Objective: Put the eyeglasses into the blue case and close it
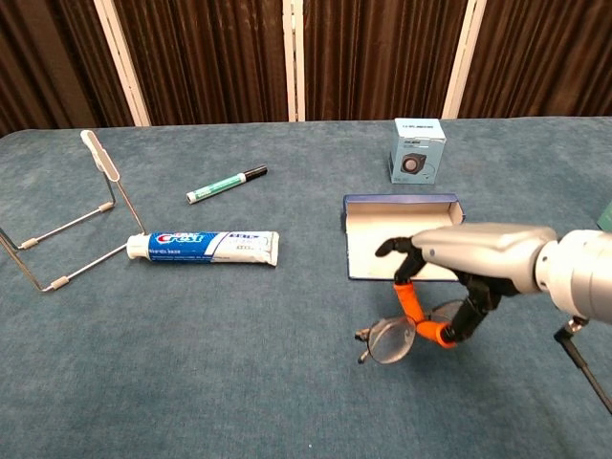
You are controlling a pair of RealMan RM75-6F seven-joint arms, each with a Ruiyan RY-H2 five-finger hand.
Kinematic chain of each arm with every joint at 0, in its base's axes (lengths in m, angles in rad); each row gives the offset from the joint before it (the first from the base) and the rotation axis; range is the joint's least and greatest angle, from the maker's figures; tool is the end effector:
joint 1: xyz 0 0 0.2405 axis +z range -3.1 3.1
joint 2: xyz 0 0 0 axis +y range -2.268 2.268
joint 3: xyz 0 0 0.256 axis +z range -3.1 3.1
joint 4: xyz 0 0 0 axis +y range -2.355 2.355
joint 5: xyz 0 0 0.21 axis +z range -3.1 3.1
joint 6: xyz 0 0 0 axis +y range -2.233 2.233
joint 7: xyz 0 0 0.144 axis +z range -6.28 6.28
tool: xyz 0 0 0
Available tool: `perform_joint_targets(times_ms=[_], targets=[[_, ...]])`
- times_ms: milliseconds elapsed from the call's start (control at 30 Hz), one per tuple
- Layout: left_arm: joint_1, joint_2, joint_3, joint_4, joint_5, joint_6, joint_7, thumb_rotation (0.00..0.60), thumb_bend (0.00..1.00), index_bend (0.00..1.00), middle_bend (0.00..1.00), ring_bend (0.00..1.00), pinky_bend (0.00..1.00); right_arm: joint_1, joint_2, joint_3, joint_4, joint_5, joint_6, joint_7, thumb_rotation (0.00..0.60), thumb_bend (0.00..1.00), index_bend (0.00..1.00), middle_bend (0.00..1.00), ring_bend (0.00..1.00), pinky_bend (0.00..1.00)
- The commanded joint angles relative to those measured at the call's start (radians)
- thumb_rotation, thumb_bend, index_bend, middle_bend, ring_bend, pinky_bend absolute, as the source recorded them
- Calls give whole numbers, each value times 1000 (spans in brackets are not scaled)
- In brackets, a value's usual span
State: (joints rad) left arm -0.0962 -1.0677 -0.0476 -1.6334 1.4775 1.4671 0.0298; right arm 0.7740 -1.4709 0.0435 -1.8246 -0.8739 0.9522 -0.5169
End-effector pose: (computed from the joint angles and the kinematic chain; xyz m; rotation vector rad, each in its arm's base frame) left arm -0.3126 0.1840 0.1723 -1.3998 -0.8736 -0.8498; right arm -0.1309 -0.2720 -0.0314 2.0490 -1.1775 0.7474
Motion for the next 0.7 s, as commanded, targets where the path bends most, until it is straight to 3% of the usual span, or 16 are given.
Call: perform_joint_targets(times_ms=[33,167,367,700], targets=[[-3,2,-2,1,-3,-5,-6,600,0,0,0,0,0,13,7,37,7,-7,10,15,600,386,630,47,0,0],[-7,5,-6,4,-12,-14,-16,600,0,0,0,0,0,35,0,78,47,-3,13,21,600,386,632,47,0,0],[-15,2,-12,10,-33,-32,-13,600,0,0,0,0,0,91,-46,150,199,34,-1,19,600,385,633,42,0,0],[-25,-2,-27,18,-81,-61,-10,600,0,0,0,0,0,141,-123,176,398,100,-83,53,600,386,633,16,0,0]])
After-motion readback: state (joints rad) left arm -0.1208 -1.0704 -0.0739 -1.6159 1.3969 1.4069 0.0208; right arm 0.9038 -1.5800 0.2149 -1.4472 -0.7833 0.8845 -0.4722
